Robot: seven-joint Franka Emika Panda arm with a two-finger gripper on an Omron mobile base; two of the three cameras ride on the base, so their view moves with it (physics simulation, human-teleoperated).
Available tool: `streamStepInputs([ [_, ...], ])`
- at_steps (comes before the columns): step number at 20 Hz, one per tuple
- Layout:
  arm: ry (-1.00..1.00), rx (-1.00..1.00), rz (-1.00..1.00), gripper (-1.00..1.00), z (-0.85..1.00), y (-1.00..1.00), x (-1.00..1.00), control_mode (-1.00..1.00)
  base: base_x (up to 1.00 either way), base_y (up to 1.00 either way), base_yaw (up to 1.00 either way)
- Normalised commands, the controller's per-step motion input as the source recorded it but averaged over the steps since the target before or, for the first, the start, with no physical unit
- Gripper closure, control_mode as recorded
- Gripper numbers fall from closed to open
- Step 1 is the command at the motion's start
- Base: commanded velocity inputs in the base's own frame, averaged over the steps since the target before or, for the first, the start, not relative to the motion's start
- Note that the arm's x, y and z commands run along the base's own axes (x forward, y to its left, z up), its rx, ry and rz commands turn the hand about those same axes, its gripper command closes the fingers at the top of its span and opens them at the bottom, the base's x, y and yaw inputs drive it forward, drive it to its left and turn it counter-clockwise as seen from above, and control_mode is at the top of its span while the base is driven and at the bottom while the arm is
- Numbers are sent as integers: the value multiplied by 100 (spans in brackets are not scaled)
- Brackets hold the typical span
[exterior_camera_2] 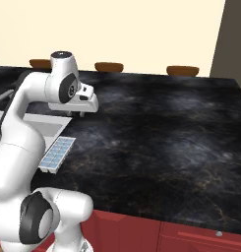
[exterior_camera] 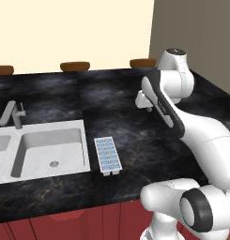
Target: The ice cube tray has been filled with water. Take the tray and place it in the freezer to make ice. Close the freezer door after placing the tray.
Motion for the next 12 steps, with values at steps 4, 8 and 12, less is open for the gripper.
streamStepInputs([
  [4,-1,0,0,-100,0,0,-2,-100,0,0,0],
  [8,0,0,-1,-100,-3,0,-29,-100,0,0,0],
  [12,0,0,-6,-100,-16,4,-46,-100,0,0,0],
])
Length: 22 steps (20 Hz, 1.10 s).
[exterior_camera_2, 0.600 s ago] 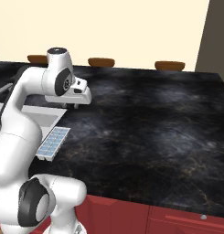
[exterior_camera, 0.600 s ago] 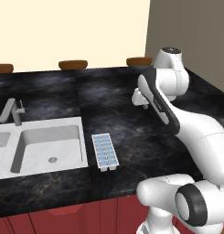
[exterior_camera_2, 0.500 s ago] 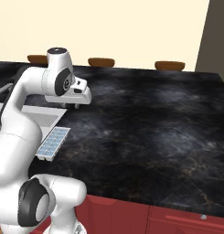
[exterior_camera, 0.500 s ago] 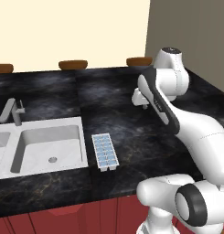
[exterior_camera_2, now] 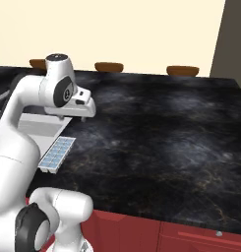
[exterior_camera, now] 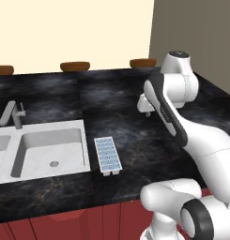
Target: The ice cube tray has been filled with water. Take the tray and place it in the freezer to make ice. Close the freezer door after placing the tray.
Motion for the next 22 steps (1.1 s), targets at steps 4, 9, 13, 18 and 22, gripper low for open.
streamStepInputs([
  [4,-1,0,-7,-100,-27,8,-32,-100,0,0,0],
  [9,-2,0,-7,-100,-22,0,-21,-100,0,0,0],
  [13,-4,0,-12,-100,-22,5,-20,-100,0,0,0],
  [18,-3,0,-14,-100,-29,24,-23,-100,0,0,0],
  [22,-21,1,-14,-100,-7,3,-19,-100,0,0,0],
])
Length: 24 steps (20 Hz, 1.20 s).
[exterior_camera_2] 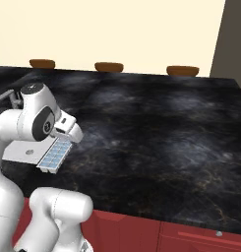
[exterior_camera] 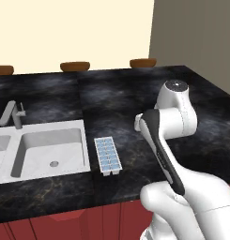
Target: The ice cube tray has been filled with water. Take the tray and place it in the freezer to make ice. Close the freezer door after placing the tray.
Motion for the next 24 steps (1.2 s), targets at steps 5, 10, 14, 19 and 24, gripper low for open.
streamStepInputs([
  [5,-3,13,1,-100,-12,-1,-28,-100,0,0,0],
  [10,0,21,0,-100,-31,5,-21,-100,0,0,0],
  [14,0,17,0,-100,-44,10,-2,-100,0,0,0],
  [19,0,16,0,-100,-46,18,-3,-100,0,0,0],
  [24,0,16,0,-100,-33,27,0,-100,0,0,0],
])
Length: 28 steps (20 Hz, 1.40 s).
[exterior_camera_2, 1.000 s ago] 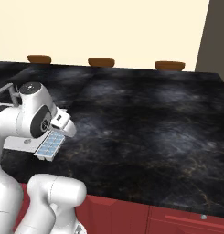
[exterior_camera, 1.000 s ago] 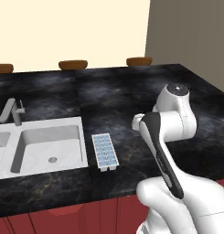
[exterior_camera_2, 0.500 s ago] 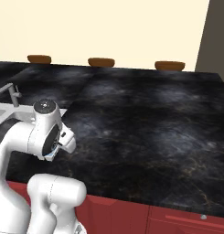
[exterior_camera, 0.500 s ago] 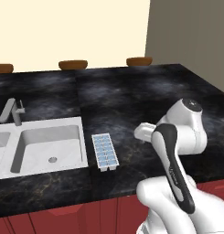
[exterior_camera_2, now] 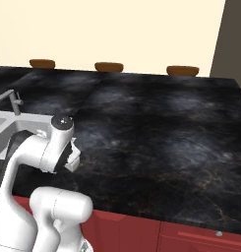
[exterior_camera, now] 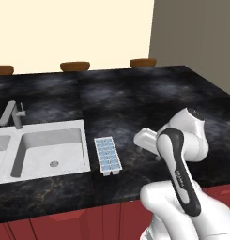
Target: The ice cube tray has been filled with water. Take the tray and place it in the freezer to make ice. Close the freezer door after placing the tray.
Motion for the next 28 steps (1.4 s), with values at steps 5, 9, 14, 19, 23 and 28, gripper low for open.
streamStepInputs([
  [5,5,12,1,-100,-19,17,18,-100,0,0,0],
  [9,13,2,4,-100,-18,12,43,-100,0,0,0],
  [14,12,0,0,-100,-34,30,57,-100,0,0,0],
  [19,6,0,1,-100,-33,22,51,-100,0,0,0],
  [23,0,0,2,-100,-33,14,46,-100,0,0,0],
  [28,0,0,1,-100,-41,18,46,-100,0,0,0],
])
